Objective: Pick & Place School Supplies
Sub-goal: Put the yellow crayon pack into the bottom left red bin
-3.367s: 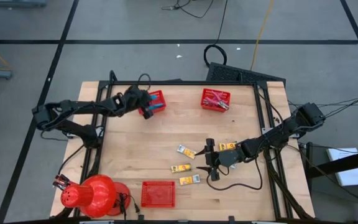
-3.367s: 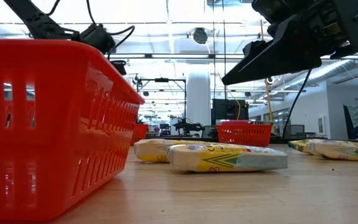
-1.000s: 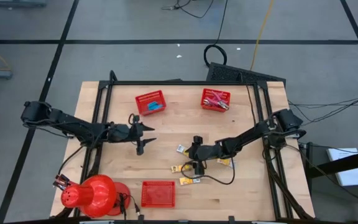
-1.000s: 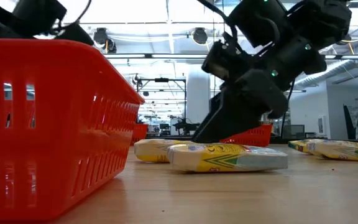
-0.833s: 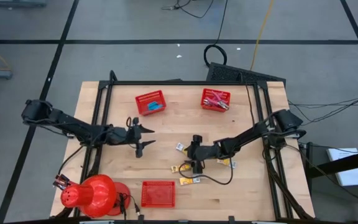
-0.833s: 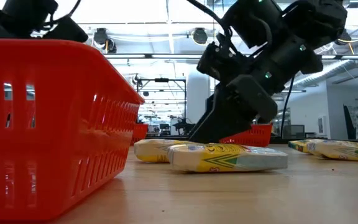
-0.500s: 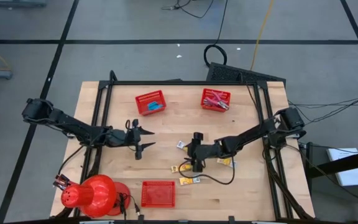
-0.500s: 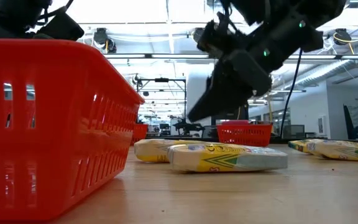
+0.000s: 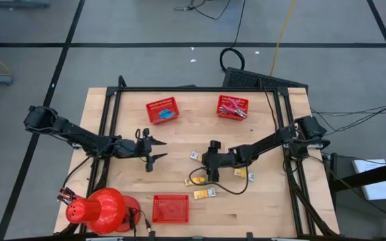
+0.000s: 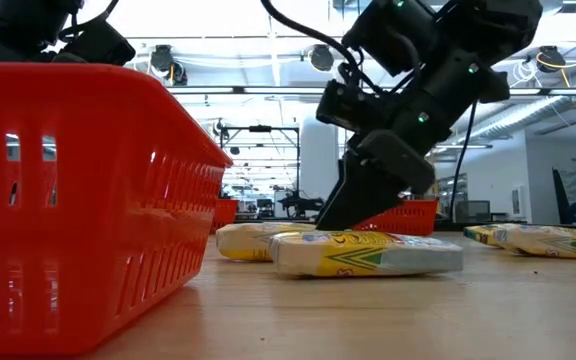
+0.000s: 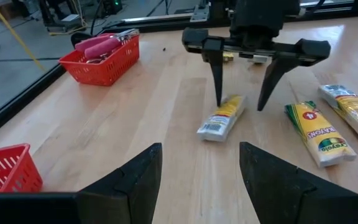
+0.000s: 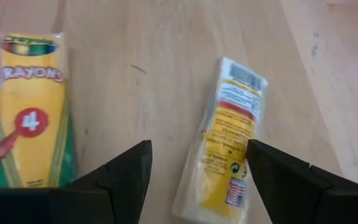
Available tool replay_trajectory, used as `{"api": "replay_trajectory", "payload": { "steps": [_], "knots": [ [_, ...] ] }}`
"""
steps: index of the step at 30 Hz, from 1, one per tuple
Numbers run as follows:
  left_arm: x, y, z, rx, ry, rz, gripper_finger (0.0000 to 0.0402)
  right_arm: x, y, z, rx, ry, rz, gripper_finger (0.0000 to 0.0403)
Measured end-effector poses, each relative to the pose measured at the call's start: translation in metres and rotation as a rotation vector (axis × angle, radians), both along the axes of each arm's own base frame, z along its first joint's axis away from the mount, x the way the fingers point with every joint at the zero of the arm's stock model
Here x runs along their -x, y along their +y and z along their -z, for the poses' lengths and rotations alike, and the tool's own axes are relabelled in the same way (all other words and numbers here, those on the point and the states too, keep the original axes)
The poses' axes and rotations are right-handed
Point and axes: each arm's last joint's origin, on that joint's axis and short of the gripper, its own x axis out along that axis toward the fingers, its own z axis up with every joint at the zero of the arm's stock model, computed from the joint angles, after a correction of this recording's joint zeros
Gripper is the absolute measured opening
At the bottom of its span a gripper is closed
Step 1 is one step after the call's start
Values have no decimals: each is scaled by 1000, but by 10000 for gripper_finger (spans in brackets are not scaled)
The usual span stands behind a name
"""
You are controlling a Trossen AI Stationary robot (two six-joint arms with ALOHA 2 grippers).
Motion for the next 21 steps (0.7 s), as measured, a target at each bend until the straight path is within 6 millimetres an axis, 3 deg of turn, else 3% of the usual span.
{"api": "replay_trajectory", "payload": {
  "steps": [6, 15, 18, 21],
  "knots": [
    [0, 0, 0, 0, 0, 0, 218, -1, -9, 2, 15, 16, 18, 254],
    [0, 0, 0, 3, 0, 0, 218, -11, -14, 33, 17, 18, 43, 249],
    [0, 0, 0, 4, -1, 0, 218, -13, -9, 36, 20, -15, 36, 221],
    [0, 0, 0, 6, -1, -1, 218, -13, -3, 36, 31, -23, 32, 160]
  ]
}}
